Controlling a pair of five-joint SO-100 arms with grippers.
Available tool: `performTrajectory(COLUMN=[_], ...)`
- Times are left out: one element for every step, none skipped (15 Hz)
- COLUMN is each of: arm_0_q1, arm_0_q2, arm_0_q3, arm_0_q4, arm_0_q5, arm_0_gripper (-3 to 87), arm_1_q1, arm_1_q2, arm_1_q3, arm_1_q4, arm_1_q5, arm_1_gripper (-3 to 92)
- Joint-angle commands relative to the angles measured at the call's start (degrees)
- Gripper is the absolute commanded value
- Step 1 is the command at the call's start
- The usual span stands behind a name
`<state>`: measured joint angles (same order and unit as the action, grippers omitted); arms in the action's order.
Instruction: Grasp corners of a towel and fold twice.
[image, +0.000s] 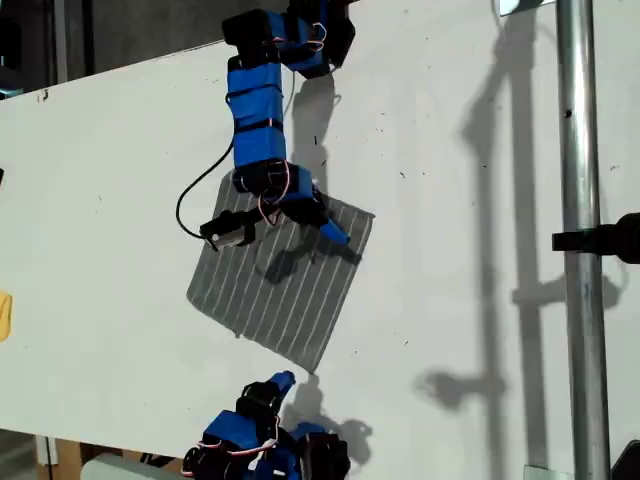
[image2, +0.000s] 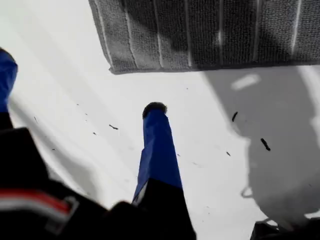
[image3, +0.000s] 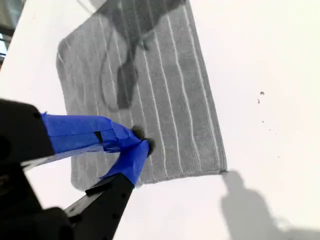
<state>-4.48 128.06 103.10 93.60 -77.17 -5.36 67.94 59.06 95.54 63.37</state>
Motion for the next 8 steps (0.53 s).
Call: performTrajectory(arm_0_q1=[-1.7,-2.0,-2.2,-2.2,-2.2,-2.2,-2.2,-2.2], arm_0_q2=[0.0,-0.3,-0.5,-0.6,-0.7,-0.7,-0.7,-0.7], arm_0_q3=[-0.3,-0.1,0.1,0.2,0.5,1.0,1.3,1.5], arm_0_q4=[-0.9,-1.1,-1.4,-1.5,-1.8,-2.0,-2.3,-2.5], arm_0_q5=[0.8,1.1,1.2,1.3,1.3,1.3,1.3,1.3], arm_0_gripper=[-2.9,-2.9,-2.9,-2.9,-2.9,-2.9,-2.9,-2.9], arm_1_q1=[-1.6,-1.8,-2.3,-2.9,-3.7,-4.1,-4.2,-4.0], arm_1_q2=[-2.2,-2.9,-3.8,-5.0,-6.9,-8.9,-10.1,-11.7], arm_1_q3=[-7.3,-7.3,-7.3,-7.5,-8.3,-8.8,-8.8,-8.7], arm_1_q4=[1.6,1.2,1.0,0.4,0.0,-0.4,-1.1,-1.8], arm_1_q5=[1.2,1.8,2.5,2.9,3.3,3.6,3.8,3.8], arm_1_gripper=[45.7,45.1,44.8,44.3,44.2,44.1,43.9,43.8])
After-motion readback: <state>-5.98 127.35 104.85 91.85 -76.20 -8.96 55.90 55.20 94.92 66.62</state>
